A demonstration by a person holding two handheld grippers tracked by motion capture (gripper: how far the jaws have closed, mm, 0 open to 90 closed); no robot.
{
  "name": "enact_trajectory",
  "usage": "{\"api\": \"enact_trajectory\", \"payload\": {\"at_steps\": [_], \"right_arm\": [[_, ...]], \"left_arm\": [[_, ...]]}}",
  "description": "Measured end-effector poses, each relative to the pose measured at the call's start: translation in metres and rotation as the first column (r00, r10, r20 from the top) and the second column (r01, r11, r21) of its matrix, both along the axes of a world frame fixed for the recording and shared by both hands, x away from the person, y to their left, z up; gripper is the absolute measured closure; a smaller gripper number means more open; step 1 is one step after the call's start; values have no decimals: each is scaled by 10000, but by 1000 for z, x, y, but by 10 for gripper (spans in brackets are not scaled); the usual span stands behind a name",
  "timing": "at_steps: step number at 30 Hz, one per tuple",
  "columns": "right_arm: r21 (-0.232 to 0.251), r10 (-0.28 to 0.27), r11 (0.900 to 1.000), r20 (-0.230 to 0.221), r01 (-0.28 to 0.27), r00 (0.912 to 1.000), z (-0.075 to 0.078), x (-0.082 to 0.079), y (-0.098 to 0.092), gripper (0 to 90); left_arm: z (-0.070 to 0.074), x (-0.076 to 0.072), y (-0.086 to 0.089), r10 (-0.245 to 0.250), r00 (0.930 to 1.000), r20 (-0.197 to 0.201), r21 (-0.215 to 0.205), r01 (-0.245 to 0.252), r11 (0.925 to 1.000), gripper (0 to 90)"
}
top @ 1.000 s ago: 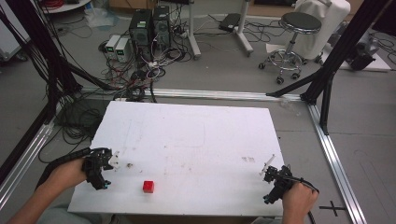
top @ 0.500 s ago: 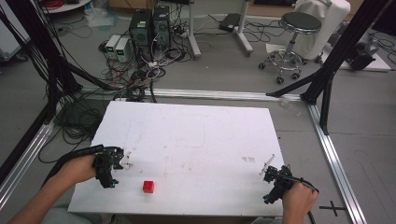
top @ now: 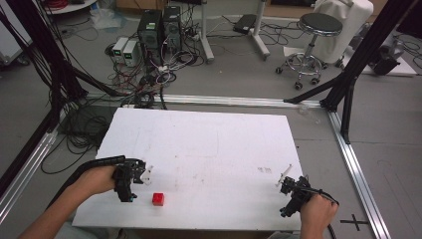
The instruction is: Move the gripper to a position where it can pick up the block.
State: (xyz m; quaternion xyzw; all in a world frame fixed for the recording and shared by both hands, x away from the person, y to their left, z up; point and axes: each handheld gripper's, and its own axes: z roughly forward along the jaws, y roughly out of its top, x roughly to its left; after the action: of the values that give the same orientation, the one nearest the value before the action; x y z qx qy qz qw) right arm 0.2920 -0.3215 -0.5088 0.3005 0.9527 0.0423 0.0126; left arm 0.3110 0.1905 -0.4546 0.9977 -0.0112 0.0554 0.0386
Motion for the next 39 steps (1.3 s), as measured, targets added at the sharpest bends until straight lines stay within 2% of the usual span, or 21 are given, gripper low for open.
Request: {"api": "enact_trajectory", "payload": {"at_steps": [12, 22, 39], "right_arm": [[-11, -58, 10000, -40, 57, 10000, 0, 0, 2, 29], [-5, 10, 10000, -31, -10, 10000, 0, 1, 3, 29], [-10, -4, 10000, -54, 4, 10000, 0, 1, 3, 29]], "left_arm": [[-15, -6, -26, -583, 9979, -287, 224, 590, 9980, 218], [-29, -11, -47, -1096, 9928, -477, 339, 1113, 9932, 219], [-50, -11, -64, -955, 9934, -635, 610, 994, 9932, 220]]}}
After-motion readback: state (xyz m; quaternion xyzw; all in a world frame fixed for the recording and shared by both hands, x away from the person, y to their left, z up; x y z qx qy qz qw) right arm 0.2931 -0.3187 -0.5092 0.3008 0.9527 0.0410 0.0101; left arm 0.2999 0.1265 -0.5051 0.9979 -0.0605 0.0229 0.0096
